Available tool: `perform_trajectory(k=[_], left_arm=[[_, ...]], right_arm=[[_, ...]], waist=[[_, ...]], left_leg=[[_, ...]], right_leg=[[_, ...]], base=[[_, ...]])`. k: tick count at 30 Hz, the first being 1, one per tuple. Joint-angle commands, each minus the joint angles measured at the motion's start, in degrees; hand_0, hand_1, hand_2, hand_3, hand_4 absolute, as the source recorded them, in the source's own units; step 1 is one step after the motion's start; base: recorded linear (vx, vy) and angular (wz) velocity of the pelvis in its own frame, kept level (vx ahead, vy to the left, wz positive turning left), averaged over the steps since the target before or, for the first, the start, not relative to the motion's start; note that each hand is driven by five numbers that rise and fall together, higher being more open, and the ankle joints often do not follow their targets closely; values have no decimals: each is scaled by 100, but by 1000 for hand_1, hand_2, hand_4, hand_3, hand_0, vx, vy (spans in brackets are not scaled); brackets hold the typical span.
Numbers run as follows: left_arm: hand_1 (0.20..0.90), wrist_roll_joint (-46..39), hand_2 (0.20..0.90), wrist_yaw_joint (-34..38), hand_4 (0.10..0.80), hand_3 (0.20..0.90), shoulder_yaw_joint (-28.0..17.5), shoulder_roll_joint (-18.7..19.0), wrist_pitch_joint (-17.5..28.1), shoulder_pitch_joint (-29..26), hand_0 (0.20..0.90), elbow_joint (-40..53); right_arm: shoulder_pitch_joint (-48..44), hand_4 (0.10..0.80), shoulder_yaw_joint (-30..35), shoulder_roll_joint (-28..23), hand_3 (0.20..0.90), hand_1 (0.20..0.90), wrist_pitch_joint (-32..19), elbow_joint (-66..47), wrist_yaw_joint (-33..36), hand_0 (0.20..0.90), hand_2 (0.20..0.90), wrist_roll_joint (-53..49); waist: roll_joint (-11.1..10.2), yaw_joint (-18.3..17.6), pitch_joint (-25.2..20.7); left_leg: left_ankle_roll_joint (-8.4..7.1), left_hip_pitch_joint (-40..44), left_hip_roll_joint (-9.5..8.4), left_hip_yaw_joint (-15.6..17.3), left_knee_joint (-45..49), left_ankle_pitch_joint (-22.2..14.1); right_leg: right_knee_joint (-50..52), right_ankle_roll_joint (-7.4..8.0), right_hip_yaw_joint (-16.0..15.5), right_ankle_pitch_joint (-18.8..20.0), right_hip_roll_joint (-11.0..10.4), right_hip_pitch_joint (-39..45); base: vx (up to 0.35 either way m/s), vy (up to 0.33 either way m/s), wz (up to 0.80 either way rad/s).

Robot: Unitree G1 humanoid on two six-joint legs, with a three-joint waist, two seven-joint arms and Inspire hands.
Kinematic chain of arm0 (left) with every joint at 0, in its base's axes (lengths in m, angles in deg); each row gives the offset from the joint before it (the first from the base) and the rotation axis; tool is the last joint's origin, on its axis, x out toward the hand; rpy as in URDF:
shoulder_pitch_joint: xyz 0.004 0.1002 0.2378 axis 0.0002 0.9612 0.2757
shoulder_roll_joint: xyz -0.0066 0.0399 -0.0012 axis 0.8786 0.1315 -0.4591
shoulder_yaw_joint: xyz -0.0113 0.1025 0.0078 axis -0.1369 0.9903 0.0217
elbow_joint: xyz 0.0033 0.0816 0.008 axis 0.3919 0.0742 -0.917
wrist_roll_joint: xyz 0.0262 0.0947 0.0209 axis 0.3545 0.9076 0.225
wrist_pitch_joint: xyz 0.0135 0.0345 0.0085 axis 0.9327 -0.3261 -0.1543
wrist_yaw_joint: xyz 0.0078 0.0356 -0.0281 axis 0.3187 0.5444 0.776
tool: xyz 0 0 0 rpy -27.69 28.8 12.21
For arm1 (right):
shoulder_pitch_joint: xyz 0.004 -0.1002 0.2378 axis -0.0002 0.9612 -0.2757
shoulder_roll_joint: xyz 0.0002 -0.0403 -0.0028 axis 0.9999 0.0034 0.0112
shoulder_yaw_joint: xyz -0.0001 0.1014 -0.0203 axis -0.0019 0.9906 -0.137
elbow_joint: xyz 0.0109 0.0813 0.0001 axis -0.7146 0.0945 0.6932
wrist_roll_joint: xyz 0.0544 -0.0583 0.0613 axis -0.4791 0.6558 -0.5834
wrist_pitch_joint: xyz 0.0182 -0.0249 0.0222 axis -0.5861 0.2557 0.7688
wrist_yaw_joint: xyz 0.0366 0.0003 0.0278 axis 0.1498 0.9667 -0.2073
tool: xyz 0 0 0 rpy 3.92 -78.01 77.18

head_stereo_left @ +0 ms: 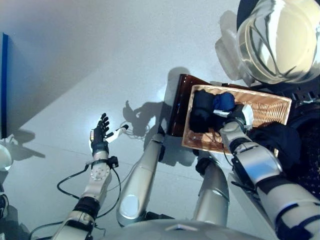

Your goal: Pick up the clothes and place them into the washing machine

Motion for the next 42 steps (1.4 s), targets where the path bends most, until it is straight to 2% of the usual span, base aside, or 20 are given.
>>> perform_trajectory(k=[1, 9, 15, 18, 19, 21, 24, 25, 26, 29, 34, 39, 40, 41, 42], left_arm=[[900, -64, 900, 23, 800, 900, -41, 203, 287, 412, 900, 119], [900, -305, 900, -180, 800, 900, 3, 199, 330, 422, 900, -567], [900, -617, 900, -401, 800, 900, 86, 53, 404, 467, 900, -971], [900, -730, 900, -540, 800, 900, 267, -96, 429, 539, 900, -1147], [900, -735, 900, -544, 800, 900, 275, -93, 435, 539, 900, -1156], [900, -828, 900, -640, 800, 900, 455, -222, 431, 598, 900, -1234], [900, -885, 900, -691, 800, 900, 570, -282, 445, 619, 900, -1254], [900, -971, 900, -714, 800, 900, 706, -345, 473, 635, 900, -1291], [900, -978, 900, -718, 800, 900, 715, -341, 475, 632, 900, -1294], [900, -1085, 900, -756, 800, 900, 970, -426, 480, 686, 900, -1320], [900, -1153, 900, -740, 800, 900, 1108, -454, 492, 707, 900, -1307], [900, -1259, 900, -740, 800, 900, 1276, -500, 498, 733, 900, -1364], [900, -1288, 900, -757, 800, 900, 1315, -504, 505, 750, 900, -1378], [900, -1320, 900, -778, 800, 900, 1335, -516, 506, 763, 900, -1380], [900, -1343, 900, -786, 800, 900, 1362, -512, 499, 776, 900, -1424]], right_arm=[[-36, 300, 149, -302, 200, 200, -251, -90, 188, 200, 200, -80], [529, 300, 767, -446, 200, 200, -738, -590, 129, 200, 200, -895], [1032, 300, 1456, -394, 200, 200, -1294, -1201, -79, 200, 200, -2014], [1259, 300, 1846, -213, 200, 200, -1639, -1383, -132, 200, 200, -2727], [1276, 300, 1849, -212, 200, 200, -1645, -1393, -134, 200, 200, -2736], [1384, 300, 2128, -40, 200, 200, -1889, -1401, -243, 200, 200, -3333], [1428, 300, 2347, 90, 200, 200, -2090, -1441, -317, 200, 200, -3777], [1357, 300, 2642, 238, 200, 200, -2368, -1486, -346, 200, 200, -4312], [1362, 300, 2648, 235, 200, 200, -2375, -1483, -358, 200, 200, -4326], [1235, 300, 3045, 440, 200, 200, -2798, -1610, -366, 200, 200, -5023], [1135, 300, 3276, 540, 200, 200, -3044, -1728, -294, 200, 200, -5311], [837, 300, 3627, 376, 200, 200, -3368, -2053, -37, 200, 200, -5421], [759, 300, 3688, 302, 200, 200, -3425, -2168, 24, 200, 200, -5393], [691, 300, 3712, 238, 200, 200, -3441, -2217, 88, 200, 200, -5334], [594, 300, 3749, 121, 200, 200, -3456, -2252, 168, 200, 200, -5277]], waist=[[313, -61, -160], [311, -412, -394], [458, -712, -518], [633, -848, -587], [633, -840, -588], [797, -883, -632], [903, -890, -662], [1041, -897, -685], [1041, -888, -686], [1279, -884, -742], [1434, -872, -780], [1770, -845, -849], [1867, -855, -824], [1913, -845, -876], [1996, -866, -847]], left_leg=[[-391, 59, -80, 0, -519, 110], [-385, 510, -26, 198, -731, 93], [-364, 842, -2, 390, -865, 79], [-361, 1002, 9, 510, -968, 81], [-360, 1009, 10, 513, -971, 81], [-342, 1075, 4, 558, -1004, 82], [-335, 1099, -13, 577, -1035, 80], [-331, 1125, -36, 589, -1066, 86], [-330, 1127, -36, 589, -1068, 86], [-323, 1160, -56, 610, -1136, 107], [-326, 1191, -79, 611, -1181, 111], [-352, 1274, -123, 618, -1278, 143], [-326, 1241, -115, 701, -1316, 292], [-362, 1316, -141, 637, -1345, 166], [-337, 1270, -122, 725, -1351, 305]], right_leg=[[156, 88, 83, -540, 90, 480], [-180, 140, 304, -414, 144, 850], [-379, 174, 551, -329, 209, 1022], [-470, 203, 668, -309, 220, 1095], [-475, 204, 670, -306, 222, 1101], [-480, 209, 738, -303, 229, 1100], [-507, 218, 782, -299, 225, 1098], [-508, 224, 825, -309, 218, 1093], [-509, 225, 826, -309, 219, 1094], [-501, 223, 879, -335, 208, 1082], [-467, 223, 923, -375, 207, 1067], [-454, 233, 992, -442, 165, 1095], [-456, 198, 951, -316, 161, 1037], [-446, 240, 1026, -455, 156, 1084], [-434, 202, 981, -336, 148, 1025]], base=[[15, 25, -22], [17, 11, -21], [4, 41, -28], [-5, 48, -22], [-3, 37, -21], [-5, 41, -25], [-3, 20, -8], [5, 33, -5], [5, 38, -3], [19, 40, -13], [10, 7, -7], [9, 9, -1], [43, 11, -3], [-61, 23, -5], [47, 13, -8]])
